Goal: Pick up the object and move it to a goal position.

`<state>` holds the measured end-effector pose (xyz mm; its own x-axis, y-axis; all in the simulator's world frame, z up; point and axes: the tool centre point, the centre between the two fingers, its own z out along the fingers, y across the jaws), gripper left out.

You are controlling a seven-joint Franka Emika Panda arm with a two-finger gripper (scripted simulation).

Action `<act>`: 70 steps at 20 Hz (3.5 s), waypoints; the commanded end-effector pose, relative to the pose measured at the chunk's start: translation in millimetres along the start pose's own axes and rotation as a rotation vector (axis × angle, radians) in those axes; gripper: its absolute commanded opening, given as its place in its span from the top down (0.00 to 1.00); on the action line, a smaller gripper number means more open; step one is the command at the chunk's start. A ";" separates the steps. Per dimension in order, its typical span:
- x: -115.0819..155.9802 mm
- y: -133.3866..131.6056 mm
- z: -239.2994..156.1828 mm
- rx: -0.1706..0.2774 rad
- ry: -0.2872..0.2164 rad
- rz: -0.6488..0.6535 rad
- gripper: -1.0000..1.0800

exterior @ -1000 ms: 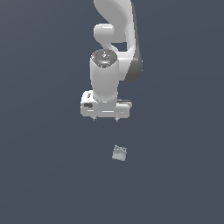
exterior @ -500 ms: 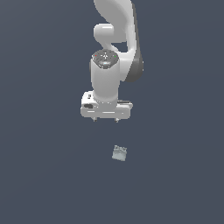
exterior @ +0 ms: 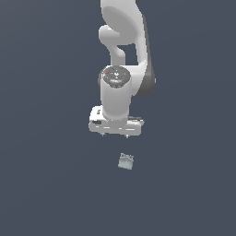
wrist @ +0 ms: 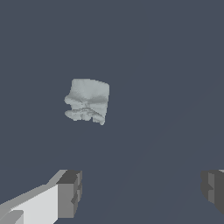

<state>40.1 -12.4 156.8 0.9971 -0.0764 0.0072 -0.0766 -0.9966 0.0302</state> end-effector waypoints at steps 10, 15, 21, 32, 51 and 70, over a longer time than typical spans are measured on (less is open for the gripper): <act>47.4 -39.9 48.9 0.019 -0.006 0.100 0.04; 57.6 -51.4 63.9 0.026 -0.008 0.128 0.04; 62.9 -58.1 72.8 0.029 -0.009 0.143 0.04; 61.9 -59.1 97.6 0.029 -0.010 0.143 0.04; 62.9 -60.0 123.5 0.030 -0.009 0.145 1.00; 40.9 -66.2 69.4 0.030 -0.009 0.145 1.00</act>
<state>89.9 46.5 75.6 0.9756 -0.2197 -0.0012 -0.2197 -0.9756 0.0004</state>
